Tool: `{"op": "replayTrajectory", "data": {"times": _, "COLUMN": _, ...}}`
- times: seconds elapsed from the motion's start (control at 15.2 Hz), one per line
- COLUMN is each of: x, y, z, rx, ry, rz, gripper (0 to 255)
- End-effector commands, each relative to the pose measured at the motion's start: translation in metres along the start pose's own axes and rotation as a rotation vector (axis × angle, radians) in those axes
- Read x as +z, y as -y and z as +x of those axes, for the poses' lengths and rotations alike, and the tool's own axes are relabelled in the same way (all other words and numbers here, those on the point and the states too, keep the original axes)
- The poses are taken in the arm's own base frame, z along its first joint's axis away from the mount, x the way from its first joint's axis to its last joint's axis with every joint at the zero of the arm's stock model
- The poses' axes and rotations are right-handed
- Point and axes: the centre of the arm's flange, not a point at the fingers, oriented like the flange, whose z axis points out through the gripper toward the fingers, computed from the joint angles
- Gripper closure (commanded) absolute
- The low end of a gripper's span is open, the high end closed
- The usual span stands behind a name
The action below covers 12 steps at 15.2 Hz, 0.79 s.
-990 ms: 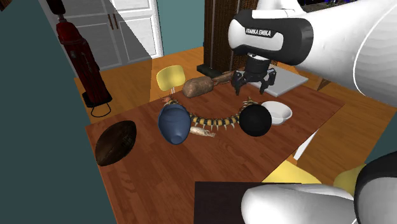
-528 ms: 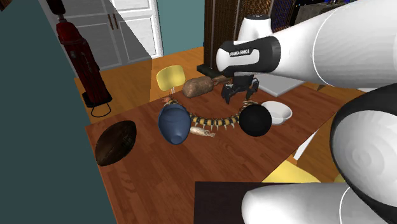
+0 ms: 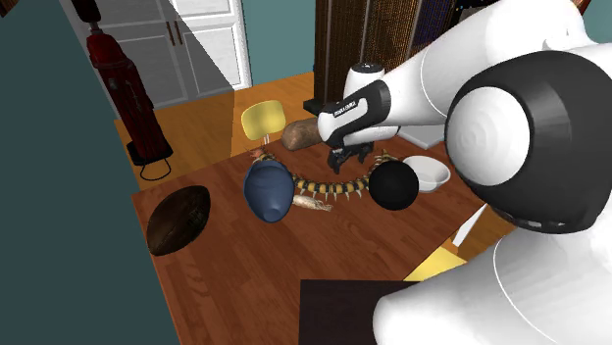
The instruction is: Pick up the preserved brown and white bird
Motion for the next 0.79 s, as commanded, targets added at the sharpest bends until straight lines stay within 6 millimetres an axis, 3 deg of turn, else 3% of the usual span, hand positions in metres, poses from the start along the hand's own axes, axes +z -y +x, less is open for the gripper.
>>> {"op": "replayTrajectory", "data": {"times": 0.0, "x": 0.023, "y": 0.007, "z": 0.012, "rx": -0.06, "ry": -0.011, "rz": -0.003, "gripper": 0}}
{"op": "replayTrajectory", "data": {"times": 0.73, "x": 0.147, "y": 0.049, "z": 0.068, "rx": -0.378, "ry": -0.054, "rz": -0.017, "gripper": 0}}
